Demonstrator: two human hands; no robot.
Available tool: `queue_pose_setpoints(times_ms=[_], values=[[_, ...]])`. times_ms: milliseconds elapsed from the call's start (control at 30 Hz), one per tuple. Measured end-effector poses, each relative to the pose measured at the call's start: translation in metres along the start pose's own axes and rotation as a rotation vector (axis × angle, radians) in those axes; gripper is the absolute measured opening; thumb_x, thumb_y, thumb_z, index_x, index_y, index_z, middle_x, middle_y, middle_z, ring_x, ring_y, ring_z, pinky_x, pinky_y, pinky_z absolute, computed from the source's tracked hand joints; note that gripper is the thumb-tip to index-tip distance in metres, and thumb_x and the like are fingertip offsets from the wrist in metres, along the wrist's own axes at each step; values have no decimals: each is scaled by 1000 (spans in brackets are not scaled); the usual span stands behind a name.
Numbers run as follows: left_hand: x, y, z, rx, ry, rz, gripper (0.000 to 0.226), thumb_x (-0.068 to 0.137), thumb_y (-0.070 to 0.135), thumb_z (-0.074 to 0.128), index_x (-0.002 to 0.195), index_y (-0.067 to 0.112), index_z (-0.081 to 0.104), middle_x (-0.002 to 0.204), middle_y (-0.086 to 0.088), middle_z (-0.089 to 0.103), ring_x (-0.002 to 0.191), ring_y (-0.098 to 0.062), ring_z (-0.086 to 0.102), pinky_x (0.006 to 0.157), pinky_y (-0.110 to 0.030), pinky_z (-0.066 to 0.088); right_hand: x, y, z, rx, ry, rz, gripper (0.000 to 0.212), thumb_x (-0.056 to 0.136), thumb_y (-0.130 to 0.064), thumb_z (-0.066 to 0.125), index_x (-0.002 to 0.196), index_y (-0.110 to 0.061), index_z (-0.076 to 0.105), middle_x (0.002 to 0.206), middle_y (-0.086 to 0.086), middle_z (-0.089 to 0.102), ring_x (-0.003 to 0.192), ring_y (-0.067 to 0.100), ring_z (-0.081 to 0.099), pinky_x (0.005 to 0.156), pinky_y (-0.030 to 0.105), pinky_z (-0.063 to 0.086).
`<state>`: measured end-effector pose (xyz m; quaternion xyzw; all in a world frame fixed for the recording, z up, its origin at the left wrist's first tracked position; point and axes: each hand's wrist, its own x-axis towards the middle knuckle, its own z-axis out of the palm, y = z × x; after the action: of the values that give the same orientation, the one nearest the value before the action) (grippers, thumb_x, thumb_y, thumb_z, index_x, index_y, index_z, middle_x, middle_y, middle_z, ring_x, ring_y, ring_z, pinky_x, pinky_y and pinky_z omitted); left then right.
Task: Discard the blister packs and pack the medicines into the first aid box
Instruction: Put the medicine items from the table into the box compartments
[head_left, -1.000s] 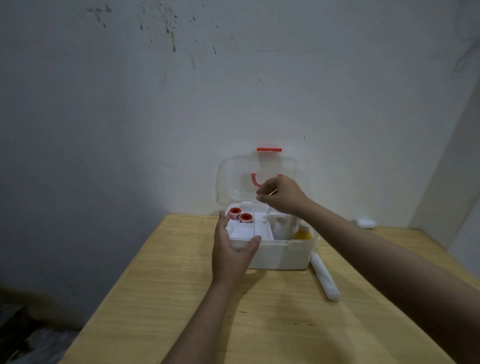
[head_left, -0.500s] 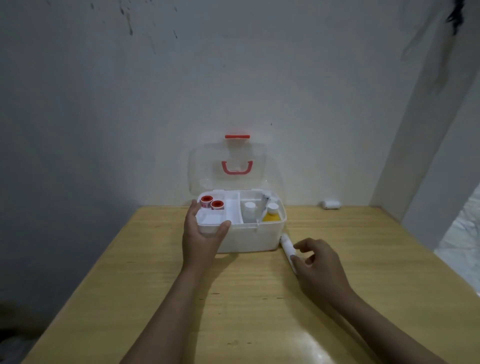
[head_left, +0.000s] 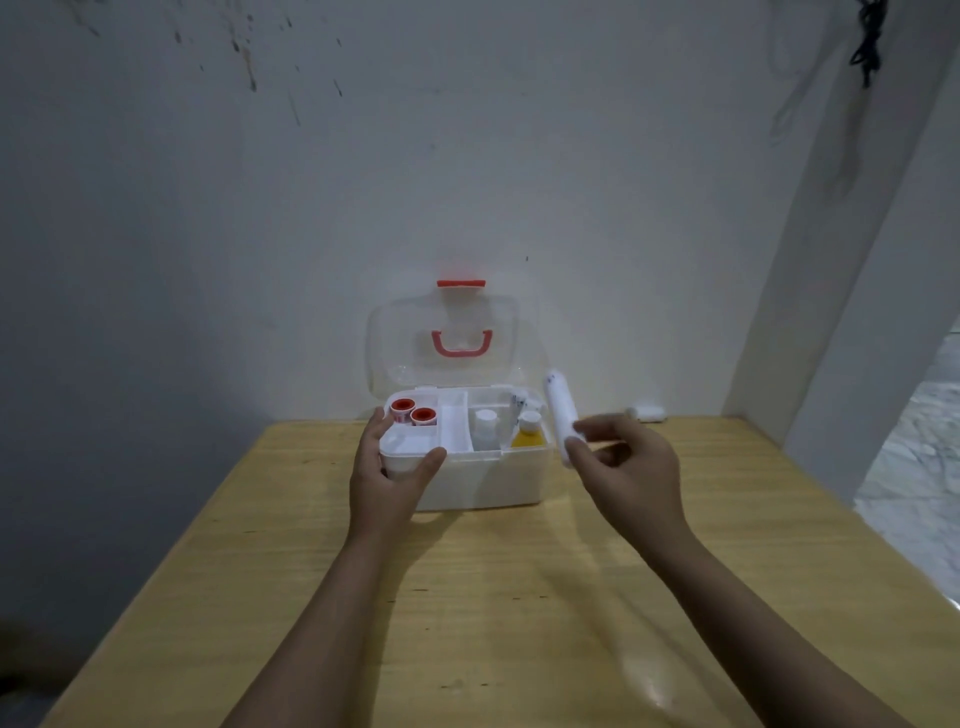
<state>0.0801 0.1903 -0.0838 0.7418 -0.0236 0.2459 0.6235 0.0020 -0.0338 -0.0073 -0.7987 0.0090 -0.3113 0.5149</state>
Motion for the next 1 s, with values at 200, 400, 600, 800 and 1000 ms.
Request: queue_pose_setpoints(times_ms=[200,400,600,800,1000], values=[[1,-6,-2,21,-25,13,66,79,34,71,138,32,39,149,10,35,128,-11,40,96,-35,48,33,-50,65,-212,-249,-180,23,78,-21,66,98,-9,72,88,1,70,72,9,63,66,22,54],[2,-5,-4,37,-18,32,64,80,35,70,135,41,37,149,8,37,128,-11,41,97,-35,48,50,-45,122,-562,-451,-203,17,78,-8,60,64,-1,54,62,8,49,56,19,48,50,25,42],[2,-6,-3,22,-14,60,64,80,32,70,135,37,38,148,9,37,125,-8,41,93,-31,50,50,-41,134,-685,-500,-282,15,83,-9,64,95,-2,64,93,13,64,74,19,53,75,27,49],[3,-8,-2,27,-5,57,65,79,33,71,135,36,38,142,19,35,121,-1,39,87,-19,46,46,-37,130,-774,-525,-346,12,84,-13,62,93,-5,63,86,10,64,72,19,51,77,29,46],[2,-7,-3,42,-5,79,59,78,36,71,121,57,36,148,14,35,128,-6,38,97,-33,47,43,-33,125,-648,-506,-386,17,85,-20,61,89,-5,68,86,8,68,79,21,61,71,28,49]])
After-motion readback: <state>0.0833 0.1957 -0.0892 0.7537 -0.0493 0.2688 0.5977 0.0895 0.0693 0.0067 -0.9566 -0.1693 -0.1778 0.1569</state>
